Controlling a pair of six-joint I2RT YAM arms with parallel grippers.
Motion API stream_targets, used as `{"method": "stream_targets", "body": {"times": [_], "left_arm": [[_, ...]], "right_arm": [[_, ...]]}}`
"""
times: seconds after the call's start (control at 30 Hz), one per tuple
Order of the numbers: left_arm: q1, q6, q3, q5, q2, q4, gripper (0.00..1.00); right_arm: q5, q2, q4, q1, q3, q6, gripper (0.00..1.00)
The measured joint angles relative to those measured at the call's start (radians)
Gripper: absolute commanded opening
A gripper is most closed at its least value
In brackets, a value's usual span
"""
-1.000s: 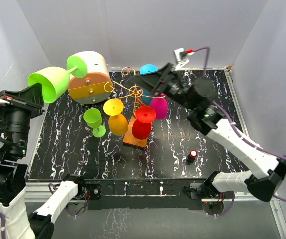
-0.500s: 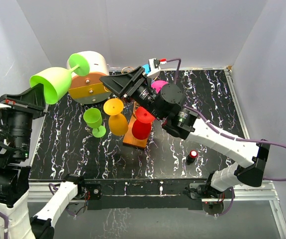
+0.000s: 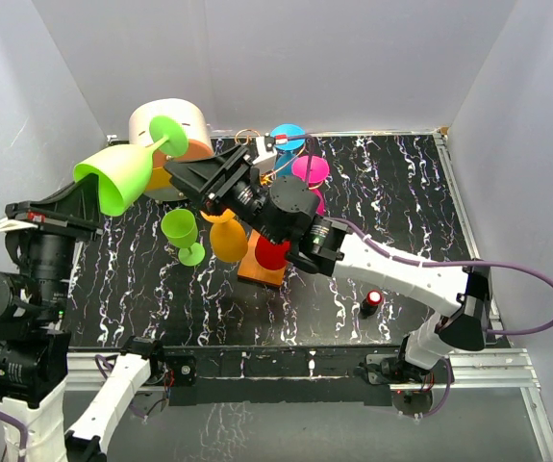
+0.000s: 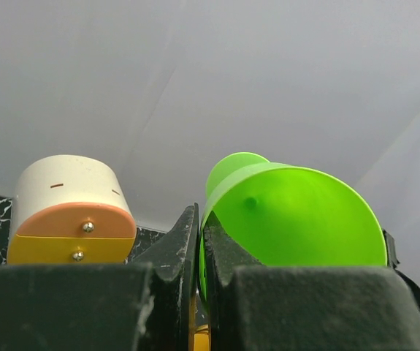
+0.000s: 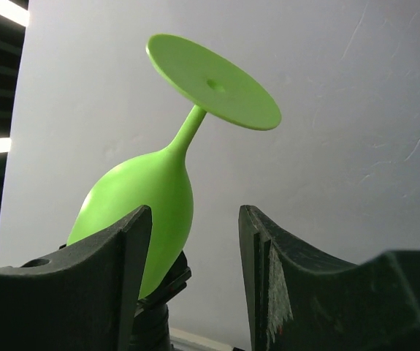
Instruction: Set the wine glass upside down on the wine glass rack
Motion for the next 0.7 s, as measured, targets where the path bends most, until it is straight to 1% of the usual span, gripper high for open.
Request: {"method": "stream_targets", "body": {"times": [0.2, 0.47, 0.7], "left_arm": [[0.000, 0.010, -0.030, 0.038, -0.049, 0.034, 0.00], [0.000, 0.020, -0.069, 0.079, -0.065, 0.085, 0.00], [0.000, 0.032, -0.143, 0.136, -0.101, 0.151, 0.00]], "right_arm": [[0.000, 0.022, 0.019, 0.016, 0.043, 0.026, 0.50], [-0.002, 0.023, 0.053, 0.018, 0.060, 0.035, 0.50], [-0.003, 0.024, 0.056, 0.018, 0.060, 0.054, 0.48]]}}
